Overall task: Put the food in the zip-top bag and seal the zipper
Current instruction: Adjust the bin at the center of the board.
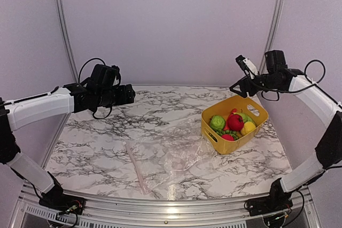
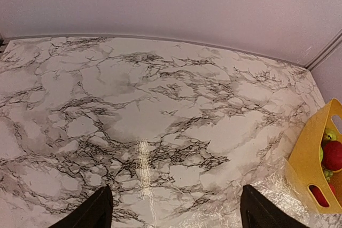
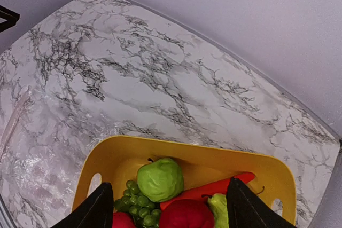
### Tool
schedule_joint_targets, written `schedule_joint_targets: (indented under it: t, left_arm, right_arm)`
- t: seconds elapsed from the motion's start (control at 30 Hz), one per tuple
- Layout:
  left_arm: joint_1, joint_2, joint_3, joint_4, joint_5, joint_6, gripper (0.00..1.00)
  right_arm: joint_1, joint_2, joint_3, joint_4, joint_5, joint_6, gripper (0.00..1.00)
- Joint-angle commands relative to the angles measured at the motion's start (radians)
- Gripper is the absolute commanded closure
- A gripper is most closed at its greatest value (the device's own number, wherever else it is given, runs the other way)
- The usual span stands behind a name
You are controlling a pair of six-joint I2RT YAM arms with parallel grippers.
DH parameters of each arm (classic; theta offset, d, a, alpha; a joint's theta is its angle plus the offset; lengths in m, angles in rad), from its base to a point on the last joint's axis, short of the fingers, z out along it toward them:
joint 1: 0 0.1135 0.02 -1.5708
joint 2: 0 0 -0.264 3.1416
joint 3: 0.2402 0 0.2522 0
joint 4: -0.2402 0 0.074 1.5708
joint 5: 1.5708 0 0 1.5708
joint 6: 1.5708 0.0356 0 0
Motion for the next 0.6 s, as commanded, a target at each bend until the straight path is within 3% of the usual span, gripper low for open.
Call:
schedule_joint_targets:
  t: [0.0,0.3,0.57]
  left_arm:
    - [-0.029,-0.019,-0.026,0.001,-0.037,-0.091,0.16]
    - [-0.067,-0.012,0.038,-0.157,-0.033,-0.081,0.16]
    - [-0.068,-0.094,-0.052,-0.130,-0.083,-0.132,0.16]
  right_arm:
    - [0.126,-0.050,-0.079,-0.135,-0.065,-0.081,0.32]
    - [0.275,-0.029,-0.180,-0.133,-0.011,-0.099,0.37]
    - [0.308,0.046,-0.152,-0.143,0.007,-0.116,0.40]
